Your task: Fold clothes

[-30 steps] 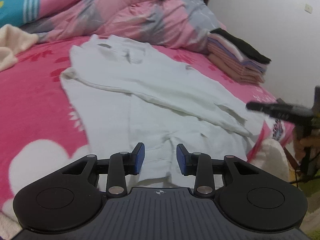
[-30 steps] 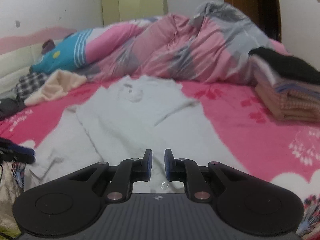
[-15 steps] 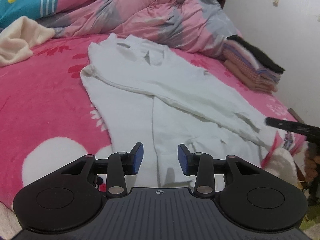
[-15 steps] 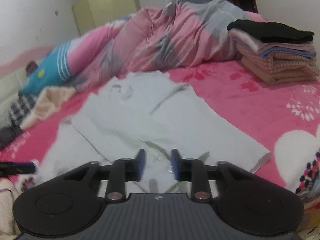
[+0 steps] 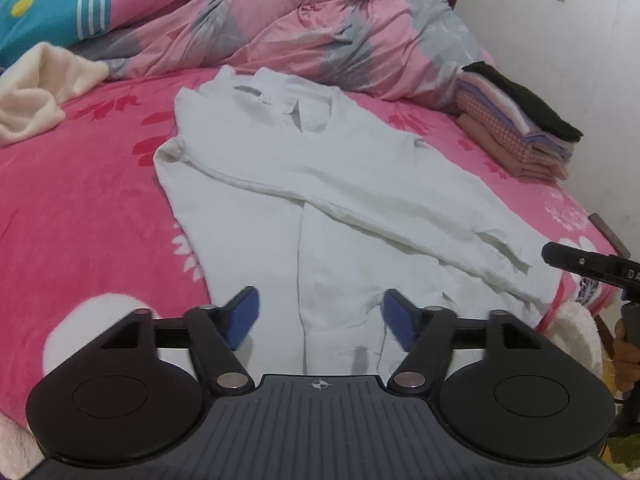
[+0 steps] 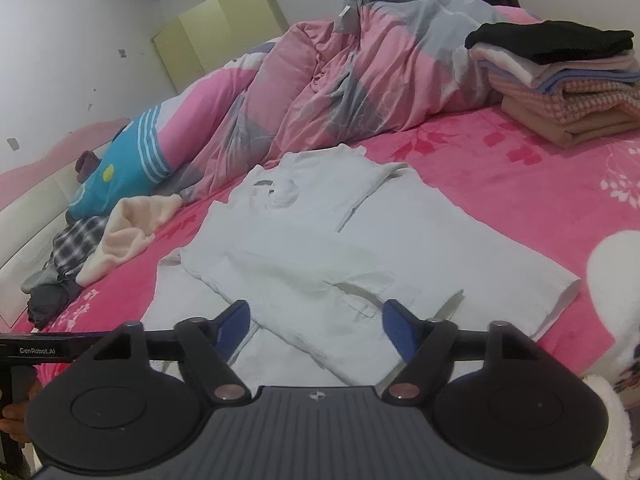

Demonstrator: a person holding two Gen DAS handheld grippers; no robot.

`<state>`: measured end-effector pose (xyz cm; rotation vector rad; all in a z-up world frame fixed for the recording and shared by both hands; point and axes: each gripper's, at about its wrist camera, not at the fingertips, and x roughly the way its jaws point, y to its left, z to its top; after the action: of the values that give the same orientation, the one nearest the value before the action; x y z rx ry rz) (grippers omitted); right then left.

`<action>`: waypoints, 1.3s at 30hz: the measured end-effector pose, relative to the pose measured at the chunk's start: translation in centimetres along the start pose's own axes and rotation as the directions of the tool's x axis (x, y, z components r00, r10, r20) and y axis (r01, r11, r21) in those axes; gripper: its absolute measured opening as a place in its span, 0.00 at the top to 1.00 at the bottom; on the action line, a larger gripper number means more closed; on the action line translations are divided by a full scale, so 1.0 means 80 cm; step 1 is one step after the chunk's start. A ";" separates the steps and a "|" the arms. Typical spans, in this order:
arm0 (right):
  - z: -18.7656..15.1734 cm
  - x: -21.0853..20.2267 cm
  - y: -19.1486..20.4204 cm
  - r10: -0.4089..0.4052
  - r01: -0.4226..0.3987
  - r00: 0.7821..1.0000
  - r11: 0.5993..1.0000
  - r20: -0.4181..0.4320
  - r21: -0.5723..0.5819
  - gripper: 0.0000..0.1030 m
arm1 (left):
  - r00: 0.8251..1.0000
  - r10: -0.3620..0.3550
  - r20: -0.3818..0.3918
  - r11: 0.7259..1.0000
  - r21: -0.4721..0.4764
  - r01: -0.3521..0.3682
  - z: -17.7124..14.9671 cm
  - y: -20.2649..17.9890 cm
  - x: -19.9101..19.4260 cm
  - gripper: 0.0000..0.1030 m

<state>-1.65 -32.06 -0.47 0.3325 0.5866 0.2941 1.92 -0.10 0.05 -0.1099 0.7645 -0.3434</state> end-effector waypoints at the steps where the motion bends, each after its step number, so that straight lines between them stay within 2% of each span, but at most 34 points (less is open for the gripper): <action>1: 0.000 0.000 0.000 -0.002 0.002 1.000 1.000 -0.001 0.003 0.20 | 1.000 0.003 -0.010 1.000 -0.005 -0.003 0.001 0.000 0.001 0.21; 3: -0.001 0.000 -0.001 -0.004 0.004 1.000 1.000 0.000 0.008 0.12 | 1.000 0.010 -0.019 1.000 -0.008 -0.010 0.003 0.000 0.001 0.10; 5: -0.002 -0.001 -0.002 -0.002 0.002 1.000 1.000 0.004 0.011 0.08 | 1.000 0.010 -0.008 1.000 0.002 -0.010 0.004 -0.004 -0.001 0.04; 8: -0.002 -0.001 -0.001 0.005 -0.005 1.000 1.000 0.006 0.010 0.06 | 1.000 0.010 0.008 1.000 0.017 -0.010 0.006 -0.009 -0.005 0.02; 13: 0.000 0.001 -0.001 0.014 -0.014 1.000 1.000 0.008 0.012 0.04 | 1.000 0.017 0.013 0.999 0.027 -0.018 0.005 -0.019 -0.005 0.01; 27: -0.002 0.003 -0.003 0.032 -0.031 1.000 0.999 -0.001 0.038 0.02 | 0.999 -0.013 -0.031 0.999 -0.043 0.012 0.001 -0.023 0.003 0.02; 39: -0.005 0.004 -0.002 0.044 -0.043 0.999 0.997 -0.016 0.064 0.01 | 1.000 -0.001 -0.031 1.000 -0.027 0.000 -0.002 -0.028 0.004 0.02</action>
<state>-1.58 -31.99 -0.97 0.4049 0.6077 0.3209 1.41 -2.33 0.23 -0.1303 0.7996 -0.3360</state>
